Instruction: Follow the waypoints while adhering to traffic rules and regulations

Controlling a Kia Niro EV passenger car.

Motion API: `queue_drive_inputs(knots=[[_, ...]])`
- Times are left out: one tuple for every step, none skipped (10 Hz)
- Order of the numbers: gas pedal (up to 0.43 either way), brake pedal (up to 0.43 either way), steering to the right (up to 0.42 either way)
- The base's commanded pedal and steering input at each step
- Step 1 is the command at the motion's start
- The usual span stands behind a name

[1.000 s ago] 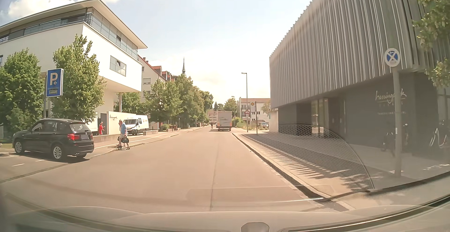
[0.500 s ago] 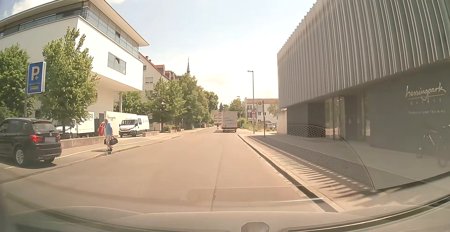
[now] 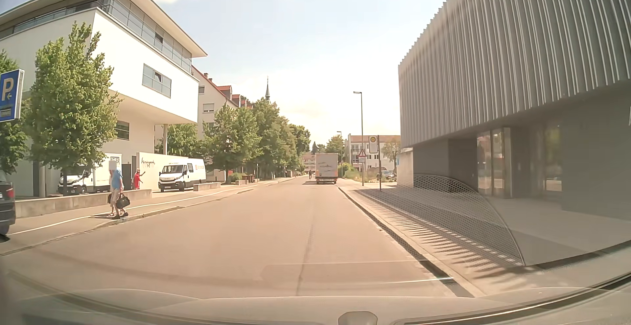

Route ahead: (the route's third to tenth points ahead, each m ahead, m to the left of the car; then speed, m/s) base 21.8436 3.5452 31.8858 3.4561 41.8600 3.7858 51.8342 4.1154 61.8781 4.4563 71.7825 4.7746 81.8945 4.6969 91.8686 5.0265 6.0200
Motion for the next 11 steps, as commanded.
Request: queue_drive_inputs(knots=[[0.280,0.000,-0.013],[0.228,0.000,-0.013],[0.157,0.000,-0.013],[0.138,0.000,-0.013],[0.138,0.000,-0.013],[0.138,0.000,-0.013],[0.138,0.000,-0.012],[0.138,0.000,-0.010],[0.138,0.000,-0.010],[0.138,0.000,-0.010],[0.138,0.000,-0.010]])
